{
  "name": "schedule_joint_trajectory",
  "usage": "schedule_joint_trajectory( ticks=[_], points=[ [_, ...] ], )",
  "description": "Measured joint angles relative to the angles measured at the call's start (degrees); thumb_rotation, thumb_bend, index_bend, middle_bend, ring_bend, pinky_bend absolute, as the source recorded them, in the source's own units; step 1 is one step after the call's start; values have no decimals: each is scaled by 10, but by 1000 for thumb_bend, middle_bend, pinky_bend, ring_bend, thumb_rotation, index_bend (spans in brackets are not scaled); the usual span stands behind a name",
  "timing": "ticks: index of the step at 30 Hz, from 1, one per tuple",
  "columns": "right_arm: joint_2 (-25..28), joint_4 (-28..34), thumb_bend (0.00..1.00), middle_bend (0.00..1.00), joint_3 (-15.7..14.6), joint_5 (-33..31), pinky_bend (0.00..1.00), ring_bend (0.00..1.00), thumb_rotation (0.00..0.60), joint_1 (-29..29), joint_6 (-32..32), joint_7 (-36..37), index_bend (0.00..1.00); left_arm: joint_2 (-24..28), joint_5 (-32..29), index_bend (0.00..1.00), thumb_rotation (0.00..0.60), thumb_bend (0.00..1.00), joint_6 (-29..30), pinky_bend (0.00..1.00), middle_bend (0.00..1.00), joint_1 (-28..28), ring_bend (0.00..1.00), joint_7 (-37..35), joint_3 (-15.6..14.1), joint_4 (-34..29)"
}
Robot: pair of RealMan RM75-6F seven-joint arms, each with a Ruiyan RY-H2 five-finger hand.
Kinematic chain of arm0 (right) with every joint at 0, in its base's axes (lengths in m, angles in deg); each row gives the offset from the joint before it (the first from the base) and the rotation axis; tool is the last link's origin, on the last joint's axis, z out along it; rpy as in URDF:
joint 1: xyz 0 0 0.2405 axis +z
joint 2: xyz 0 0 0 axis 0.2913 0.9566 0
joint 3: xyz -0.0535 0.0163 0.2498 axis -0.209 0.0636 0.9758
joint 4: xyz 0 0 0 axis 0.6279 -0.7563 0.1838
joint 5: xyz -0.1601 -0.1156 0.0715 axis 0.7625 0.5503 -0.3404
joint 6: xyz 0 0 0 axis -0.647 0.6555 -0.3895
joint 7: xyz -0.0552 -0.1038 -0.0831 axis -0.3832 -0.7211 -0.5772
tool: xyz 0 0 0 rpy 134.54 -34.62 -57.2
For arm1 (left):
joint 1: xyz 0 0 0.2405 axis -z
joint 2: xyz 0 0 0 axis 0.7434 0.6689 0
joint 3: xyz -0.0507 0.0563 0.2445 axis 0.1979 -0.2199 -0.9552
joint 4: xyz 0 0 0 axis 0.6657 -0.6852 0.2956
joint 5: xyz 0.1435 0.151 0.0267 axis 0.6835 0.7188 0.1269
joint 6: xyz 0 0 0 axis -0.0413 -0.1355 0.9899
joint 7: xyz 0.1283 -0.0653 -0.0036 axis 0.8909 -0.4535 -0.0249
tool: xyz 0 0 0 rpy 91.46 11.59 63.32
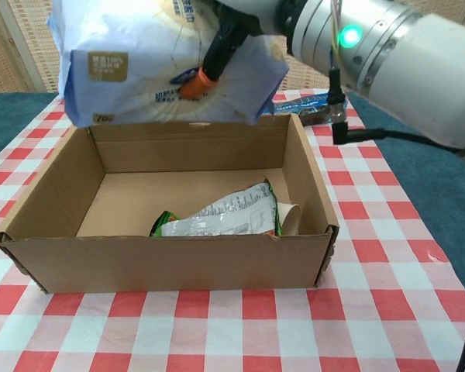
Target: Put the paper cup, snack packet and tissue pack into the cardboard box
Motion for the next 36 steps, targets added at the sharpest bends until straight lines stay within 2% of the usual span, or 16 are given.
schedule_joint_trajectory(
  ticks=[3,4,5,6,7,8,9,11,15,22,28,32,36],
  points=[
    [-15,-12,193,617,-8,8,815,639,600,1,-6,12,968,0,3,0,600,214,1,47,0,0,0,-1,-1,1],
    [-18,-15,178,610,-10,8,798,602,600,1,-8,16,890,-1,3,0,600,214,2,47,0,0,0,-1,-1,1],
    [-20,-17,120,524,-11,8,715,468,600,2,-12,19,697,0,4,0,600,214,2,47,0,-1,0,-1,-1,0],
    [-19,-16,82,432,-13,3,615,346,600,2,-21,21,543,0,4,0,600,214,3,47,0,-1,0,-1,-1,0],
    [-17,-14,27,259,-15,-4,416,171,600,2,-30,22,304,0,4,0,600,214,4,47,0,-1,0,-2,-1,0],
    [-14,-10,3,106,-16,-15,230,44,600,3,-41,21,120,1,3,0,600,214,5,47,0,-2,0,-2,0,0],
    [-10,-4,0,24,-16,-34,104,0,600,4,-57,18,26,1,3,0,600,214,5,47,0,-2,0,-3,0,0],
    [-1,5,0,0,-16,-69,32,0,600,8,-79,11,0,1,3,0,600,214,5,47,0,-2,0,-4,0,0],
    [12,21,0,0,-15,-127,0,0,600,15,-111,0,0,2,1,0,600,214,7,47,0,-2,0,-6,3,-1],
    [26,25,0,0,-18,-101,0,0,600,15,-112,12,0,2,1,0,600,214,7,46,0,-3,0,-12,3,2],
    [52,44,0,0,-23,-72,0,0,600,-1,-78,4,0,3,1,0,600,214,10,47,0,-4,0,-11,3,1],
    [96,78,0,0,-25,-69,0,0,600,-18,-53,-26,0,2,2,0,600,215,8,47,0,-4,0,-12,3,3],
    [168,134,0,0,-28,-65,0,0,600,-60,5,-45,0,2,3,0,600,215,7,47,0,-4,0,-15,2,4]
  ],
)
